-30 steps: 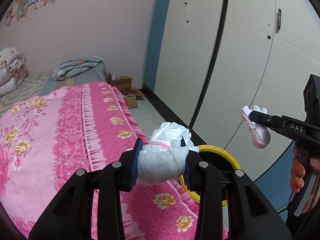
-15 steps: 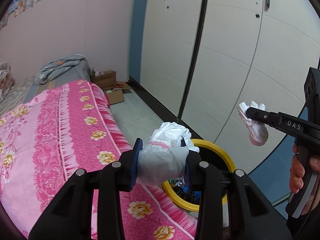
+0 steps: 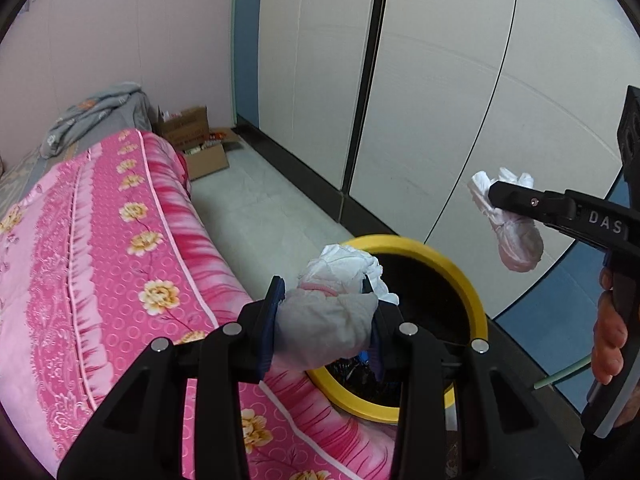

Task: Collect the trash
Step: 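Carry the tissue with the left tool while the right tool carries its tissue over the bin, then open the left tool over the bin while the right tool opens, dropping the tissue in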

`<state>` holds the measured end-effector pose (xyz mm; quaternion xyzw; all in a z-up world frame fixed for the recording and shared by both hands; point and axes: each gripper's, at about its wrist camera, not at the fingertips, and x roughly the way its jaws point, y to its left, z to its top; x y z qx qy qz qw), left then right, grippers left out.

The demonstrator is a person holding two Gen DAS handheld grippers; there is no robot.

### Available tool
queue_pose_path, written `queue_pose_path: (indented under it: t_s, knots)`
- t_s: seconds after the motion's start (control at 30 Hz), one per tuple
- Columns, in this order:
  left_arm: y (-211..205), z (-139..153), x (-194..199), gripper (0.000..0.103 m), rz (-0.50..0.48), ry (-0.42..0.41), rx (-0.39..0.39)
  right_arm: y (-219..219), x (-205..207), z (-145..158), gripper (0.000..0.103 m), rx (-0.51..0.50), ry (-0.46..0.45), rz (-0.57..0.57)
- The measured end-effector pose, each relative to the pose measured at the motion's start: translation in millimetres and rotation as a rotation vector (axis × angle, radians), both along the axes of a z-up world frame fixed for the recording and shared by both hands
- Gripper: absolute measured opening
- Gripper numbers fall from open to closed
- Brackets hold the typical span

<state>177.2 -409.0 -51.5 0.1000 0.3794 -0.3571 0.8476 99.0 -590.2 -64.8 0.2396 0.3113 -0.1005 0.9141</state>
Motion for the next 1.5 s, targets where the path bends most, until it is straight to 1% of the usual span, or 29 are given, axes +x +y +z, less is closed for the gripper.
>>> queue_pose_path:
  t_s: [0.27, 0.47, 0.57, 0.77, 0.87, 0.9, 1.0, 1.07, 1.27, 1.5]
  knots:
    - [-17, -34, 13, 0.035, -0.001, 0.051, 0.029, -15, 13, -32, 0.019, 0.034, 0.056, -0.019]
    - [-24, -49, 22, 0.036, -0.004, 0.096, 0.002, -18, 15, -42, 0.019, 0.024, 0.065, -0.036]
    - [-26, -52, 23, 0.036, -0.022, 0.098, -0.012, -18, 14, -44, 0.019, 0.013, 0.066, -0.043]
    - [-25, -50, 20, 0.042, -0.043, 0.091, -0.038, -20, 11, -47, 0.021, 0.014, 0.073, -0.075]
    - [-22, -48, 21, 0.045, -0.039, 0.094, -0.047, -22, 8, -49, 0.026, 0.019, 0.074, -0.085]
    - [-21, -47, 21, 0.047, -0.037, 0.096, -0.053, -23, 7, -49, 0.030, 0.017, 0.074, -0.090]
    - [-18, -42, 20, 0.053, -0.031, 0.088, -0.061, -23, 5, -48, 0.035, 0.020, 0.076, -0.102]
    - [-16, -40, 20, 0.054, -0.028, 0.087, -0.067, -23, 3, -47, 0.036, 0.023, 0.072, -0.109]
    - [-4, -29, 18, 0.054, -0.009, 0.067, -0.084, -18, -2, -44, 0.036, 0.025, 0.068, -0.110]
    - [27, -12, 15, 0.054, 0.039, 0.043, -0.114, -2, -6, -29, 0.036, 0.006, 0.050, -0.086]
